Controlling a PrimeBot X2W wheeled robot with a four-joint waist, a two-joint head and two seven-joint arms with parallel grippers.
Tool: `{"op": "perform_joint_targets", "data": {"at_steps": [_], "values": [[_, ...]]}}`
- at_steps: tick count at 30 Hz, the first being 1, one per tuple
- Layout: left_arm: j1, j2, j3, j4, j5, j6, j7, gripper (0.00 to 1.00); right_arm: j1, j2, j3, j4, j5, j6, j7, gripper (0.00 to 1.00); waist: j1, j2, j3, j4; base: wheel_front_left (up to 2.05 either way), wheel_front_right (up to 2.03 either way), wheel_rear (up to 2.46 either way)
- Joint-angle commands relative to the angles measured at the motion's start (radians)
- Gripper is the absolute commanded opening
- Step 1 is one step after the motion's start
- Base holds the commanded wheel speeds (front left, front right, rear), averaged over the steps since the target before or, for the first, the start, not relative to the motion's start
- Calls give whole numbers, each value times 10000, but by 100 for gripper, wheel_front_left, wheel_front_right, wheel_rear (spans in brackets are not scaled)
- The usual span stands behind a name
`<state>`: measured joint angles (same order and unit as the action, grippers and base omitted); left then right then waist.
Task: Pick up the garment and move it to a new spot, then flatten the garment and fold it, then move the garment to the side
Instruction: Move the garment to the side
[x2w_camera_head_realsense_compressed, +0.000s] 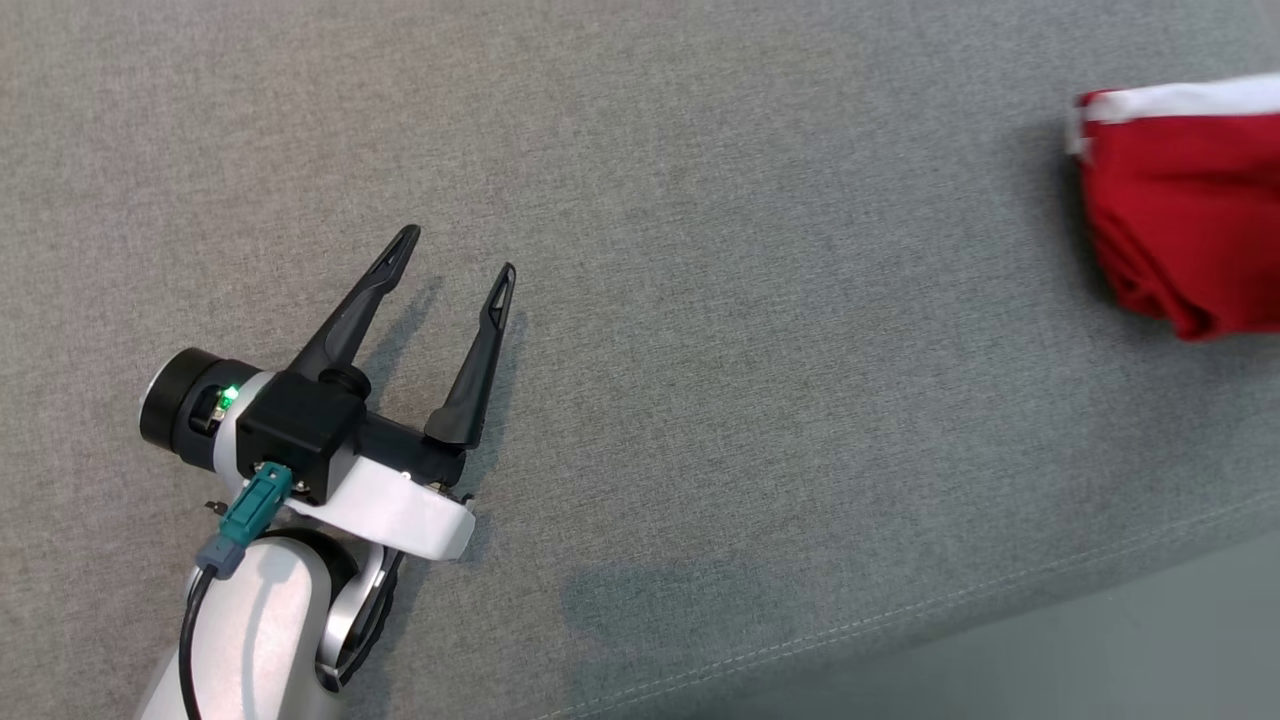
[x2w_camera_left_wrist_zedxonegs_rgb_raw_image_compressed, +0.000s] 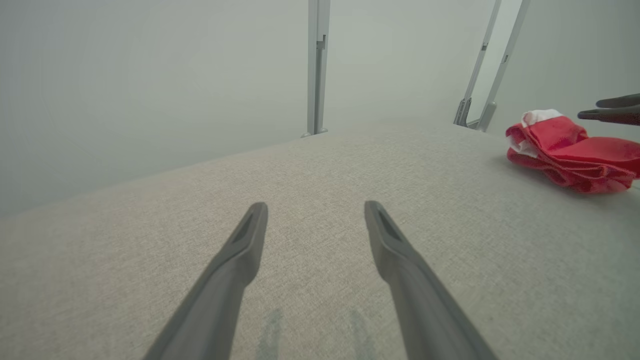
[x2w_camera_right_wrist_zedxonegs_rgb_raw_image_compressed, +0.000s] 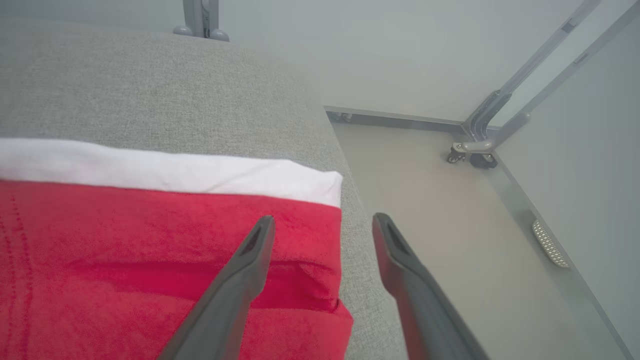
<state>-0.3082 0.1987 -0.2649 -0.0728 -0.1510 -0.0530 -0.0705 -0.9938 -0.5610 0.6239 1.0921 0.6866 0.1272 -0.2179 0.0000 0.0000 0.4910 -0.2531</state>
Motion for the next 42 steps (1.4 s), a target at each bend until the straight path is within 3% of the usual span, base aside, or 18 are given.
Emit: {"op": "perform_joint_targets", "data": {"at_steps": [1, 7, 13, 20, 26, 33, 42], "values": [[-316, 146, 249, -371, 102, -67, 54, 100, -53, -210, -26, 287, 1, 35, -244, 100, 0, 0, 173, 106, 0, 0, 0], [-334, 132, 273, -363, 59, 51, -4, 100, -255, -89, -411, 514, 27, 35, -424, 100, 0, 0, 173, 213, 0, 0, 0], [-59, 203, 602, -211, -157, 273, -195, 100, 238, -51, -2308, -1962, -680, 35, -435, 100, 0, 0, -313, 314, 0, 0, 0], [409, 251, 1108, -96, -524, 551, -466, 100, 2107, 866, -4201, -5151, -1896, 35, -437, 100, 0, 0, -1042, 725, 0, 0, 0], [750, 224, 1446, 52, -834, 746, -696, 100, 4048, 1726, -5114, -7470, -2745, 35, -437, 100, 0, 0, -1696, 1382, 0, 0, 0], [1397, 53, 1737, 315, -1226, 966, -992, 100, 6116, 2612, -5740, -9015, -3487, 35, -196, 100, 0, 0, -2441, 2000, 0, 0, 0], [2144, -97, 1912, 807, -1776, 913, -1207, 100, 8338, 3516, -6537, -9896, -4127, 35, 358, 100, 0, 0, -3358, 2347, 0, 0, 0]]}}
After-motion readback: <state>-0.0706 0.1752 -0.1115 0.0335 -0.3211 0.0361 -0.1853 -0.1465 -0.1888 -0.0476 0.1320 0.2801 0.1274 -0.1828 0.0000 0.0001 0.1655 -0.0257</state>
